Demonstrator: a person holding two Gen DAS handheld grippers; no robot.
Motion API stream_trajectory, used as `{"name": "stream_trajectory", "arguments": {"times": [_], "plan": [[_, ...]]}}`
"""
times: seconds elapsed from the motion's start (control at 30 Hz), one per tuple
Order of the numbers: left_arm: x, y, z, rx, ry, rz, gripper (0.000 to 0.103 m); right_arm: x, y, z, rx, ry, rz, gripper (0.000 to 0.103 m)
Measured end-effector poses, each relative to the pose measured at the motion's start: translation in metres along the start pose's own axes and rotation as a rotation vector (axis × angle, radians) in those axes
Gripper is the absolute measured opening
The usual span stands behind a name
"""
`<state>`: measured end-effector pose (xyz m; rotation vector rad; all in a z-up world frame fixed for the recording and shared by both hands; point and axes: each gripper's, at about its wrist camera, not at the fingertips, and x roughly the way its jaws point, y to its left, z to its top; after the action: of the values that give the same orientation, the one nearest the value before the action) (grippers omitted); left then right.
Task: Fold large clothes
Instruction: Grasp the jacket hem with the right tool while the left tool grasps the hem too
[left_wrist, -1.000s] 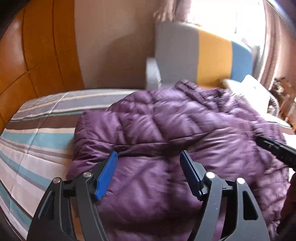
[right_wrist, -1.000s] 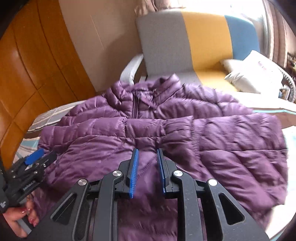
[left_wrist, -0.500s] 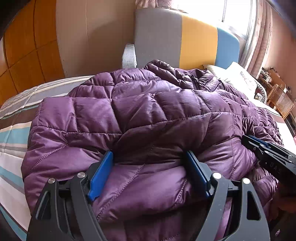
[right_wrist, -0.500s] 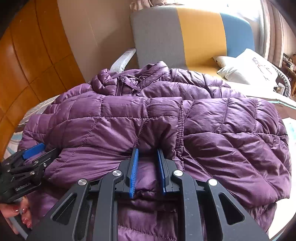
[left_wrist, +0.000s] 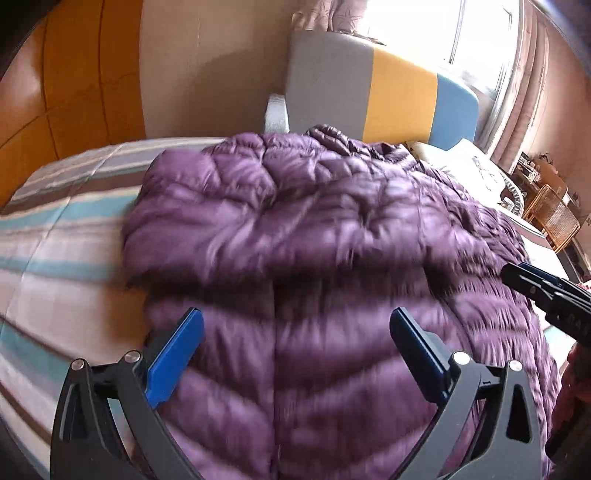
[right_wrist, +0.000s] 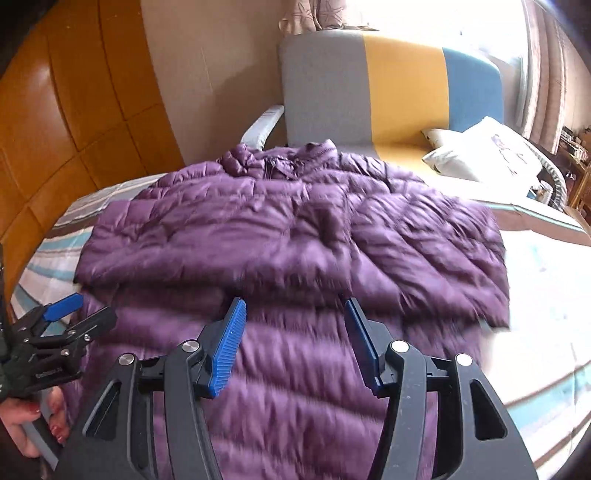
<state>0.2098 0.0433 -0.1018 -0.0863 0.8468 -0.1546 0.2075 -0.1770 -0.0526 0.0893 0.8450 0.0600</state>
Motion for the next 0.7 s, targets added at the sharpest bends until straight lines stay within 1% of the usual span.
{"name": "stream_trajectory", "arguments": {"times": [0.1,0.2,0.37,0.53,0.7], "plan": [[-0.009,0.004,-0.02,-0.006,0.017,0.003,0.101,-0.011,-0.003,-0.02,-0.006,0.019,-0.015,0.055],[-0.02,0.009,-0.043,0.014,0.023,0.016,0.101,-0.025,-0.013,-0.044,0.028,0.036,-0.011,0.055],[-0.035,0.017,-0.069,0.026,0.007,0.042,0.101,-0.039,-0.032,-0.076,0.092,0.06,-0.047,0.055],[-0.051,0.023,-0.077,0.015,-0.013,0.05,0.101,-0.058,-0.049,-0.1,0.133,0.057,-0.056,0.055],[-0.072,0.045,-0.083,-0.018,-0.046,0.071,0.101,-0.089,-0.079,-0.117,0.164,0.045,-0.073,0.055]]}}
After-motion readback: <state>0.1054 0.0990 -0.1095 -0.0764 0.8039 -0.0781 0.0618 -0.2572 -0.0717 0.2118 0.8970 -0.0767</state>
